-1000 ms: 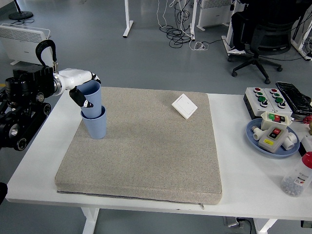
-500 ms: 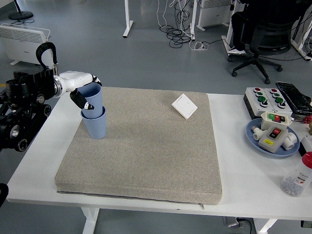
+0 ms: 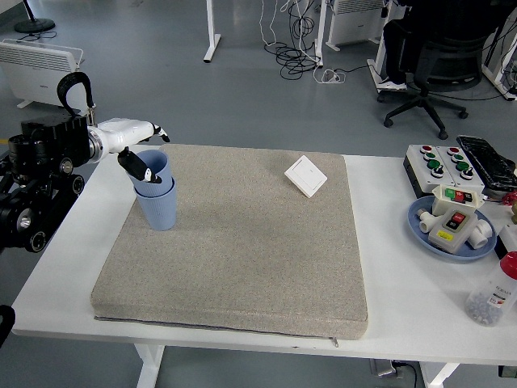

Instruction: Push cup pick cup insert cup

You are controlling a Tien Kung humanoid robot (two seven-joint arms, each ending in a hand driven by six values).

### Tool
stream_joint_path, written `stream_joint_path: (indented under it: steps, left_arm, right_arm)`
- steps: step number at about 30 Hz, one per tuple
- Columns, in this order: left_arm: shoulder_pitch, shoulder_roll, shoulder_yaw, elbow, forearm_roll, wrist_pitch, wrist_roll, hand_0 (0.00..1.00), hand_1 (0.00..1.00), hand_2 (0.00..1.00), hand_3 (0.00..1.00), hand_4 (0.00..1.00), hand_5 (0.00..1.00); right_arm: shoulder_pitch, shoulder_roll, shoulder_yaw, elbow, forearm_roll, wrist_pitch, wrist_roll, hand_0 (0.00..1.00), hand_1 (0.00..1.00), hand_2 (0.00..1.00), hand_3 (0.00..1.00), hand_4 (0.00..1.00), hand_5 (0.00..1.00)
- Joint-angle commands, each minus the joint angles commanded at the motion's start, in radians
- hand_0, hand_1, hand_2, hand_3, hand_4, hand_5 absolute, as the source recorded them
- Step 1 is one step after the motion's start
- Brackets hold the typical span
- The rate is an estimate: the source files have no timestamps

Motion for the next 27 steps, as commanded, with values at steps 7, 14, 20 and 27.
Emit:
stream_joint_path:
  steps: [7,14,20,27]
  left_arm:
    - [0.003,0.0,-0.003,-0.001,0.0,0.01,-0.006,0.874,0.918,0.998,0.943,0.998,0.469]
    - [0.011,-0.001,-0.029,-0.009,0.0,0.022,-0.003,0.864,0.9,0.993,0.882,0.958,0.713]
    - [0.074,-0.033,-0.195,-0.005,-0.186,0.2,-0.035,0.803,0.822,0.856,0.728,0.71,0.906]
    - [0.183,-0.041,-0.346,-0.072,-0.484,0.33,0.054,0.837,0.863,0.906,0.774,0.616,0.998]
  right_arm:
    - [0.0,0.0,0.0,0.0,0.0,0.0,0.0,0.724,0.663,0.738,0.632,0.232,0.418]
    - [-0.001,-0.001,-0.001,0.0,0.0,0.001,0.0,0.724,0.663,0.738,0.631,0.232,0.417]
    - [0.0,0.0,-0.002,0.0,0.002,0.002,0.002,0.724,0.663,0.738,0.631,0.232,0.417]
    - [0.001,0.001,-0.005,0.0,0.004,0.004,0.002,0.722,0.662,0.738,0.629,0.231,0.416]
